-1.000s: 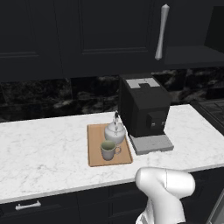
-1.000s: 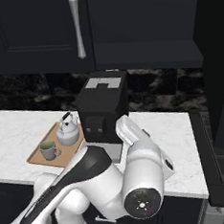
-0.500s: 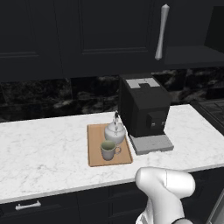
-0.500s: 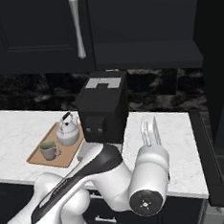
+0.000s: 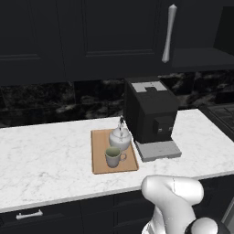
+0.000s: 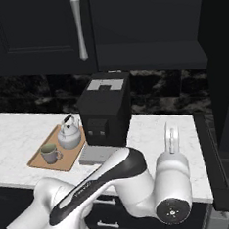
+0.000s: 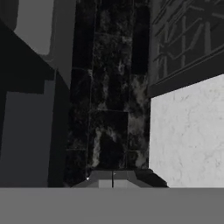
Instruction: Pick the kettle from the counter and place it on the tray. Then pick the mug from the cabinet and place it on the tray. Then close the cabinet doors.
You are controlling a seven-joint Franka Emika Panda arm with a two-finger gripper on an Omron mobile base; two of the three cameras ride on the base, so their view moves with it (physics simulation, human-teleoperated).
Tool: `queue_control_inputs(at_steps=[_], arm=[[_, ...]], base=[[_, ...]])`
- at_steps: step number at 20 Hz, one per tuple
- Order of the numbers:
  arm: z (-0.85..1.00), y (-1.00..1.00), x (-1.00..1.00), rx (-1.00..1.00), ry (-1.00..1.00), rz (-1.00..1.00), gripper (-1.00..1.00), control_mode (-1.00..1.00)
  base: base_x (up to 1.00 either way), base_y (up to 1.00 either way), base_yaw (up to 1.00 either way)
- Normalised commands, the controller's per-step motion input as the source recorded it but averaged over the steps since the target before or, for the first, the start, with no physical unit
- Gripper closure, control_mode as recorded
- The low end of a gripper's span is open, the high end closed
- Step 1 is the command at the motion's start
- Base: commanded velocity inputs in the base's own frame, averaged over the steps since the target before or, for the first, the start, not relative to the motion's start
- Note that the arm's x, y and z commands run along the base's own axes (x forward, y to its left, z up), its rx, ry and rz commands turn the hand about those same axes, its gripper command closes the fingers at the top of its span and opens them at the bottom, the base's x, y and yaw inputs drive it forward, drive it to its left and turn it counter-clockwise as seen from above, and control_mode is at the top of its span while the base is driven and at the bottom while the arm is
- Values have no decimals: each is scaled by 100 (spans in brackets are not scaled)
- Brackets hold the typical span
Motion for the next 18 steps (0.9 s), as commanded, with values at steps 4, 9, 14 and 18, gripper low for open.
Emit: queue_control_inputs(at_steps=[4,9,14,18], arm=[[0,-9,35,28,-2,-1,100,-100],[0,-18,30,31,-8,0,100,-100],[-1,-13,17,21,-16,0,100,-100],[0,-14,13,21,-16,0,100,-100]], base=[[0,0,0],[0,0,0],[0,0,0],[0,0,0]])
